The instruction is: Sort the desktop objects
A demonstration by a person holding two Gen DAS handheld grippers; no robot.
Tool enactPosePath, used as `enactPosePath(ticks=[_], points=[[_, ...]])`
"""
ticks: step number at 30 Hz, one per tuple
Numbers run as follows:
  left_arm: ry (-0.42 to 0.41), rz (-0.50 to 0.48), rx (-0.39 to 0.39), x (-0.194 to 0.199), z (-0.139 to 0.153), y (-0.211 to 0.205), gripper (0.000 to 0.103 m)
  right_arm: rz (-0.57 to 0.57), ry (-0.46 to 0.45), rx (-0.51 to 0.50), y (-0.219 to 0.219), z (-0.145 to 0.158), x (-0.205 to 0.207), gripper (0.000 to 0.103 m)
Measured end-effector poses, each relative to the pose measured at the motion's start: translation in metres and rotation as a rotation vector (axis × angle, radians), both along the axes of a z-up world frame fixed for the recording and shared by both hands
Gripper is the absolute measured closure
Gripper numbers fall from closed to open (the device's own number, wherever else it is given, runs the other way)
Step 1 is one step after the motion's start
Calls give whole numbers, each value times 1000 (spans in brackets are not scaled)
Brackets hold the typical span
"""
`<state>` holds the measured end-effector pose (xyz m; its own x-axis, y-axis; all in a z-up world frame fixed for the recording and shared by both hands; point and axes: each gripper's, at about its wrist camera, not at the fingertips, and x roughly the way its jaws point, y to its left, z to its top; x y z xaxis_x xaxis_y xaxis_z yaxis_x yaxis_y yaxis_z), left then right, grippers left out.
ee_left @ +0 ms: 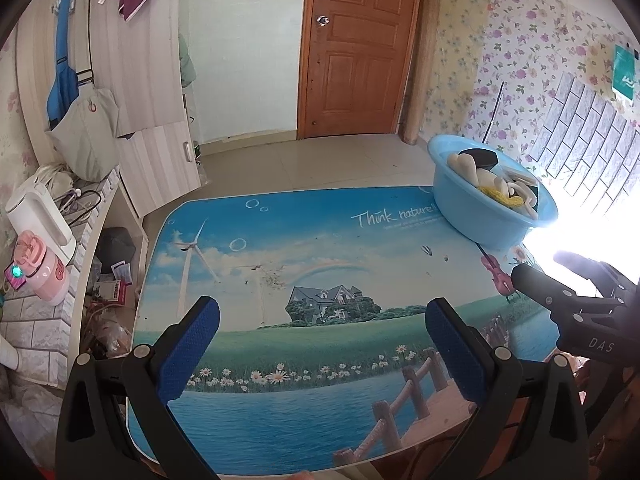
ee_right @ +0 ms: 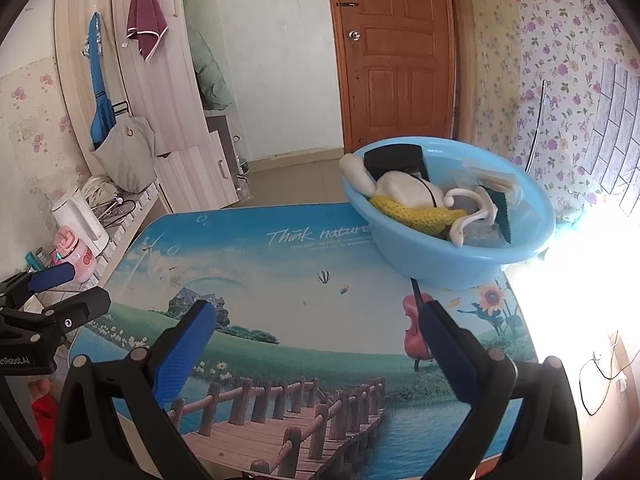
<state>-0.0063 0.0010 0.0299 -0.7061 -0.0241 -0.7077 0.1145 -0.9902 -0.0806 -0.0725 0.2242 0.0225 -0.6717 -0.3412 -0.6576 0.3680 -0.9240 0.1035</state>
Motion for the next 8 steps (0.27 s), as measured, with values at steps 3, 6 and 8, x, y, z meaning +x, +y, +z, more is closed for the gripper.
enactPosePath(ticks=[3, 6, 8], points=[[4, 5, -6, 1, 0, 1, 0, -2, 0, -2, 1, 0, 1, 0], [3, -2, -7, 1, -1, 2, 0, -6, 0, -2, 2, 0, 2, 0], [1, -4, -9, 2, -2, 3, 0, -7, -1, -3, 2, 0, 2, 0]])
